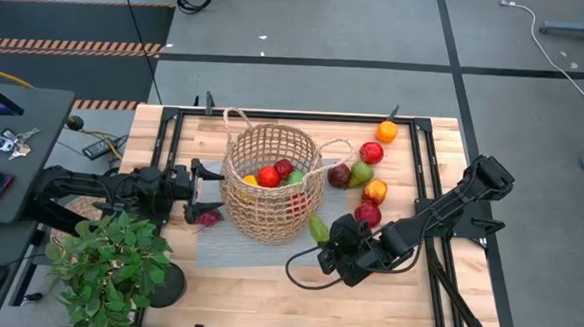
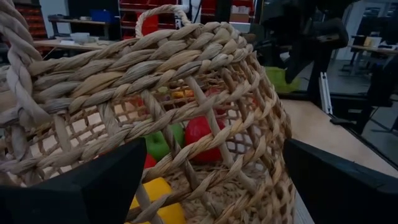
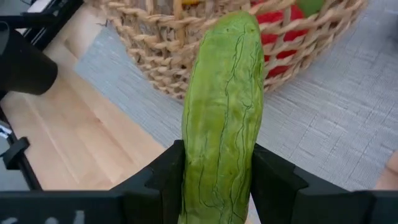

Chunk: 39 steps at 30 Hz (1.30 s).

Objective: Build produce basket
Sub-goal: Put the green cucumber into the brown basket

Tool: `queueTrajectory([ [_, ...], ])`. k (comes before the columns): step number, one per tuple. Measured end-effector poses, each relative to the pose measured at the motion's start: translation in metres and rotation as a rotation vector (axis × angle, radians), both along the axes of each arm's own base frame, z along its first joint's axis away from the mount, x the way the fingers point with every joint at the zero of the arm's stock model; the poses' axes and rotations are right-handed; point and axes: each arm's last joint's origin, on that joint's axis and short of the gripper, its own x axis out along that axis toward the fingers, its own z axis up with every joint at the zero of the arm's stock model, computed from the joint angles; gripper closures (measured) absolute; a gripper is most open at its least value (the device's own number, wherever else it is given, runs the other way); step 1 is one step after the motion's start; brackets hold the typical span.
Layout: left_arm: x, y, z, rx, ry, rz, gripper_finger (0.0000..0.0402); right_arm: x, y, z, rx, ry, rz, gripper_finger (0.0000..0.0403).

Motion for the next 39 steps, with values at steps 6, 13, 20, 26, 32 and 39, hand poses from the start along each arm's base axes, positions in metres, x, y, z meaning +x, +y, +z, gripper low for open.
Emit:
queueTrajectory([
  [6, 0.0, 0.0, 0.0, 0.005, 0.0, 0.0, 0.0015, 0.002, 0.003, -0.002, -0.017, 0.017, 0.06, 0.0241],
  [13, 0.0, 0.0, 0.0, 0.0, -0.001, 0.0, 0.0015, 0.008, 0.01, 0.012, -0.041, -0.011, 0.176, 0.0241],
  [20, 0.0, -0.001, 0.0, -0.031, -0.006, -0.028, 0.0015, 0.015, 0.006, 0.028, -0.086, -0.037, 0.194, 0.0241],
  [26, 0.0, -0.001, 0.0, -0.027, -0.005, -0.031, 0.0015, 0.021, -0.003, 0.031, -0.088, -0.036, 0.179, 0.0241],
  [32, 0.0, -0.001, 0.0, -0.027, -0.005, -0.032, 0.0015, 0.026, -0.009, 0.033, -0.095, -0.033, 0.203, 0.0241],
  [39, 0.0, -0.001, 0.0, -0.026, -0.005, -0.032, 0.0015, 0.032, -0.008, 0.059, -0.146, -0.067, 0.282, 0.0241],
])
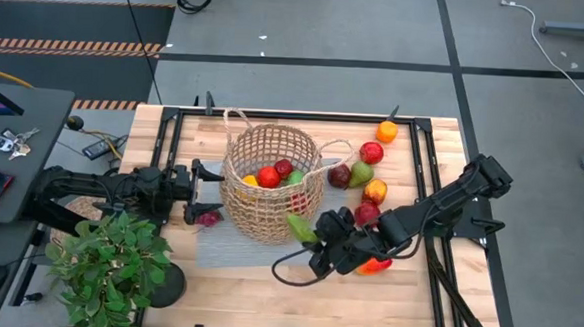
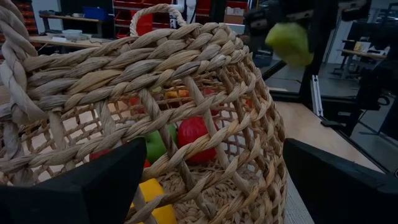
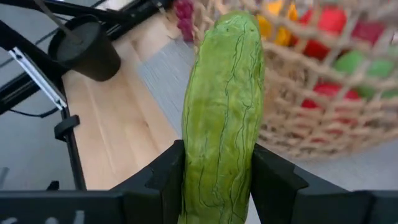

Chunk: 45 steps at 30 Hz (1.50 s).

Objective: Build produce basket
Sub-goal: Put the green cucumber into the brown basket

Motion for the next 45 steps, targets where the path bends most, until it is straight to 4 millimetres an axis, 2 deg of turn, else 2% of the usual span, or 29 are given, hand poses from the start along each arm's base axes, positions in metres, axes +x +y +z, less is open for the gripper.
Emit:
queueTrajectory([
  [10, 0.0, 0.0, 0.0, 0.0, 0.0, 0.0, 0.0015, 0.007, -0.011, 0.035, -0.112, -0.014, 0.092, 0.0241],
  [21, 0.0, 0.0, 0.0, 0.0, 0.0, 0.0, 0.0015, 0.022, -0.052, 0.076, -0.445, -0.022, 0.105, 0.0241],
  [28, 0.0, 0.0, 0.0, 0.0, 0.0, 0.0, 0.0015, 0.019, -0.07, 0.098, -0.582, 0.038, 0.109, 0.0241],
  [33, 0.0, 0.0, 0.0, 0.0, 0.001, 0.0, 0.0015, 0.019, -0.078, 0.1, -0.661, 0.083, 0.092, 0.0241],
  [45, 0.0, 0.0, 0.0, 0.0, 0.001, 0.0, 0.0015, 0.018, -0.081, 0.1, -0.848, 0.162, 0.043, 0.0241],
])
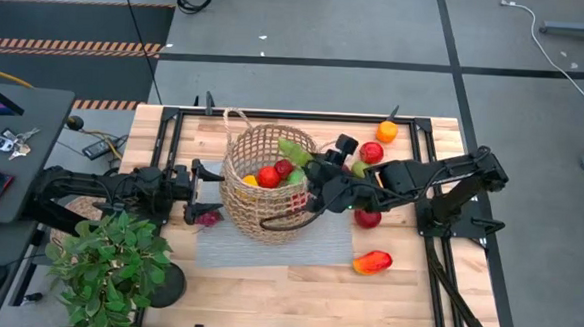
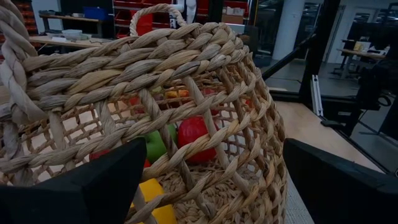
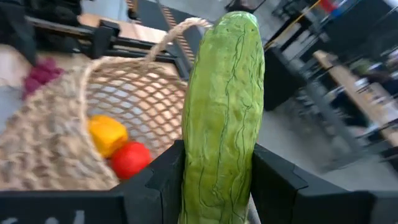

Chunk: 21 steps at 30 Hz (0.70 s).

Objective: Build produce basket
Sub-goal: Put the green cucumber into the brown basket

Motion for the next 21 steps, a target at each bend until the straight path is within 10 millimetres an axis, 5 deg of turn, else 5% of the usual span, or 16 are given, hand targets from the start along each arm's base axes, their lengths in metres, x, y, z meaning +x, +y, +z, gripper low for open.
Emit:
queueTrajectory([
  [10, 0.0, 0.0, 0.0, 0.0, 0.0, 0.0, 0.0015, -0.001, -0.0015, 0.0013, -0.413, 0.351, 0.149, 0.0241],
  [21, 0.0, 0.0, 0.0, 0.0, 0.0, 0.0, 0.0015, -0.0018, 0.0079, 0.0032, -0.613, 0.514, 0.274, 0.024],
])
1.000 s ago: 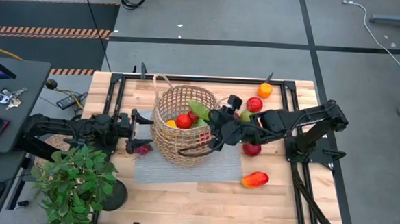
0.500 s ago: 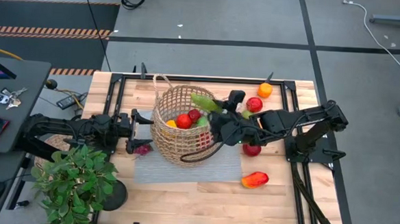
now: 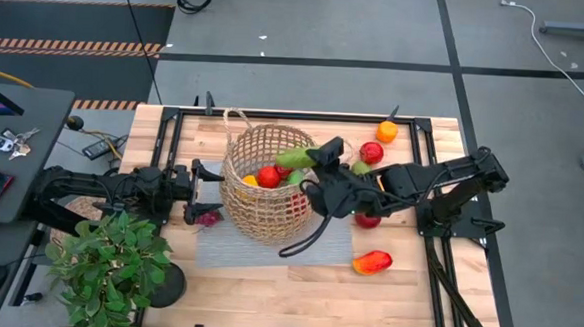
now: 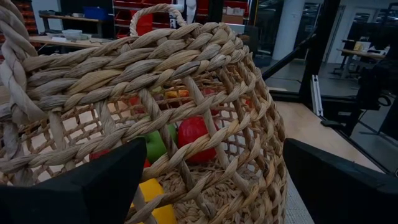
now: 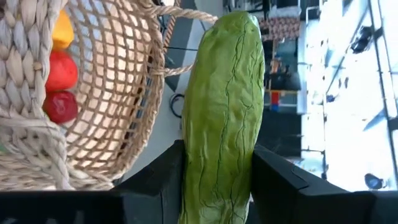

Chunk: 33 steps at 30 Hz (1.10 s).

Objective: Build produce basket
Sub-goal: Put the green cucumber into the brown basket

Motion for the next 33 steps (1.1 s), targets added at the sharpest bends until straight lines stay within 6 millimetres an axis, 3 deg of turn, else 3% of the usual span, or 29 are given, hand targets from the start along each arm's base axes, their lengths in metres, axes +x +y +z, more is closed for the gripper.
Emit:
queueTrajectory([
  [6, 0.0, 0.0, 0.0, 0.0, 0.0, 0.0, 0.0015, 0.005, 0.002, 0.005, 0.047, -0.077, 0.03, 0.024],
  [16, 0.0, 0.0, 0.0, 0.0, 0.0, 0.0, 0.0015, 0.01, -0.017, 0.002, 0.458, -0.371, -0.141, 0.024],
  [33, 0.0, 0.0, 0.0, 0.0, 0.0, 0.0, 0.0015, 0.015, -0.039, -0.02, 0.613, -0.287, -0.159, 0.024],
])
